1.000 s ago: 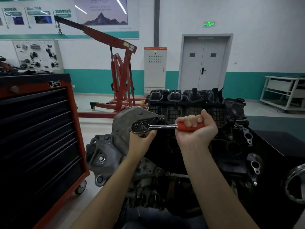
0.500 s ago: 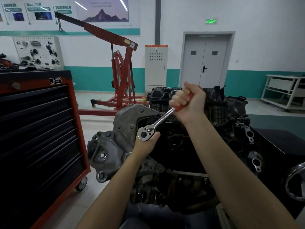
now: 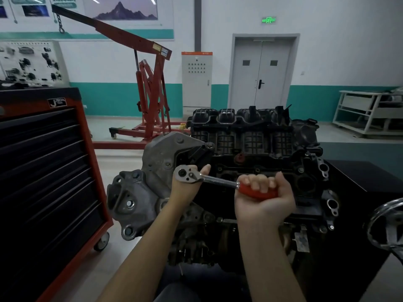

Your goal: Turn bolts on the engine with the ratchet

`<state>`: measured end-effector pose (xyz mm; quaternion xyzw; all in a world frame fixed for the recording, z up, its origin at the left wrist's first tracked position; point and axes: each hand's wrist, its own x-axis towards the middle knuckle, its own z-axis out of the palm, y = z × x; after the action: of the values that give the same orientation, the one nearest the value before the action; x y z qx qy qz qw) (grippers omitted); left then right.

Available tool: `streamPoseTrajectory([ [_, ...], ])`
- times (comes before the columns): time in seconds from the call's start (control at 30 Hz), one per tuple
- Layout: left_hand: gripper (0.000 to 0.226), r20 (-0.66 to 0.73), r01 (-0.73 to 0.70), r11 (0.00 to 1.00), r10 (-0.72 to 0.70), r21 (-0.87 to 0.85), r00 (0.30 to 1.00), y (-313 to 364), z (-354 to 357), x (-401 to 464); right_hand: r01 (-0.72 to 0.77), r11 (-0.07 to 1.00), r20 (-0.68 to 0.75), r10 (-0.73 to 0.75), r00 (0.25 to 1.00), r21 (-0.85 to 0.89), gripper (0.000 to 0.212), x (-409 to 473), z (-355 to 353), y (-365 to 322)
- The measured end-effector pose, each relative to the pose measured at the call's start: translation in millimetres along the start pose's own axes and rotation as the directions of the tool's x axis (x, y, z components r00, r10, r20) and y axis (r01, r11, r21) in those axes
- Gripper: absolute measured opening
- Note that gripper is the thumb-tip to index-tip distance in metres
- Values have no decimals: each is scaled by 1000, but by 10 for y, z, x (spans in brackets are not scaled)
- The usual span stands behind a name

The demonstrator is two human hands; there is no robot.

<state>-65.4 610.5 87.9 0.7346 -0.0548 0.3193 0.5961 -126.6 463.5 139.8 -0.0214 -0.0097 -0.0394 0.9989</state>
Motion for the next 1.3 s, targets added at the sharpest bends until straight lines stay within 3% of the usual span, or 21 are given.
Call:
streamPoseTrajectory([
  [0.1, 57, 24, -6, 999, 7, -36, 1000, -48, -25, 26, 35, 998, 73, -31, 997, -48, 37, -76, -66, 38],
  [0.27, 43, -54, 128, 988, -133, -81, 990, -116, 15, 76, 11, 974, 208, 37, 977, -225, 38, 207, 303, 52],
  [0.37, 43, 46, 188, 980, -185, -69, 982, -119, -10, 109, -111, 917, 172, 189, 967, -384, 39, 507, 647, 95],
  [0.5, 49, 205, 127, 992, -130, 29, 970, -81, -63, 140, -245, 815, 140, 366, 920, -525, 40, 725, 871, 198],
  [0.57, 50, 204, 132, 991, -131, 10, 970, -78, -63, 122, -239, 828, 151, 359, 921, -508, 40, 698, 839, 189],
  [0.67, 45, 89, 158, 985, -152, -70, 984, -62, -34, 78, -137, 922, 141, 200, 970, -363, 41, 494, 600, 110],
  [0.73, 45, 44, 92, 994, -89, -67, 995, -34, -13, 63, -33, 972, 127, 64, 990, -232, 37, 275, 352, 57],
  [0.83, 54, 28, 14, 1000, -14, -21, 1000, 24, -3, 32, 24, 995, 105, -14, 994, -94, 31, -55, 4, 12],
  [1.03, 62, -17, 2, 998, -3, -56, 1000, 1, -7, 30, 53, 989, 192, -26, 981, -137, 33, -167, -102, 34],
  [1.17, 63, 20, 82, 996, -81, -31, 996, -82, -2, 73, -16, 953, 243, 93, 965, -301, 34, 218, 360, -7],
  [1.3, 58, 136, 101, 993, -92, -59, 986, -120, -5, 94, -185, 807, 177, 335, 925, -560, 41, 611, 855, 122],
])
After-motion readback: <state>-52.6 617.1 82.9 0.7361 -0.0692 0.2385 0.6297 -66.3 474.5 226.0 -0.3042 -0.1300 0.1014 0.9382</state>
